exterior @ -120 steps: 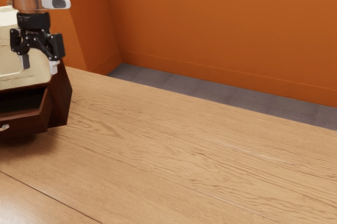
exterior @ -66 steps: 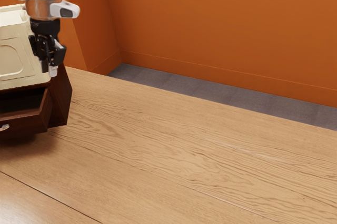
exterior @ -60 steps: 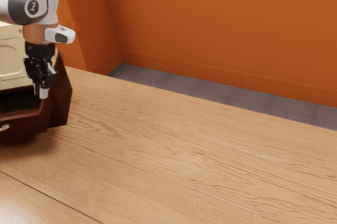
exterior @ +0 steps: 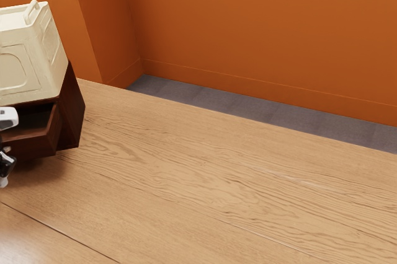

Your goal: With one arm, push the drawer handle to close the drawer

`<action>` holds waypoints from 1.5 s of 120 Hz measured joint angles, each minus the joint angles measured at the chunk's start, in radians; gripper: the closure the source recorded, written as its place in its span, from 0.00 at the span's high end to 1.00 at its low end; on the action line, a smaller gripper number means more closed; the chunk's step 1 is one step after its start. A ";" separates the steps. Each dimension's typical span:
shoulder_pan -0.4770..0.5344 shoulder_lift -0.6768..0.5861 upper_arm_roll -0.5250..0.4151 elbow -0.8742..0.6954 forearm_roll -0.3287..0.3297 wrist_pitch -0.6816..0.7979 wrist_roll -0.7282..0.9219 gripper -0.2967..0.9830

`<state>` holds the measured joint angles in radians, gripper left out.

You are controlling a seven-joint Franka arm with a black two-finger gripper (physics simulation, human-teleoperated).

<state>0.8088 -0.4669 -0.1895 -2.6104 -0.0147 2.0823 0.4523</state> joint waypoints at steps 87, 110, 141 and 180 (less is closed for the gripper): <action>0.005 0.001 0.015 -0.015 -0.132 0.085 -0.252 0.15; 0.010 0.000 0.016 -0.018 -0.127 0.086 -0.322 0.15; 0.111 0.142 0.037 0.082 -0.123 0.087 -0.353 0.15; 0.126 0.234 0.034 0.161 -0.075 0.096 -0.325 0.15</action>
<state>0.9349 -0.2325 -0.1553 -2.4490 -0.0901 2.1788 0.1274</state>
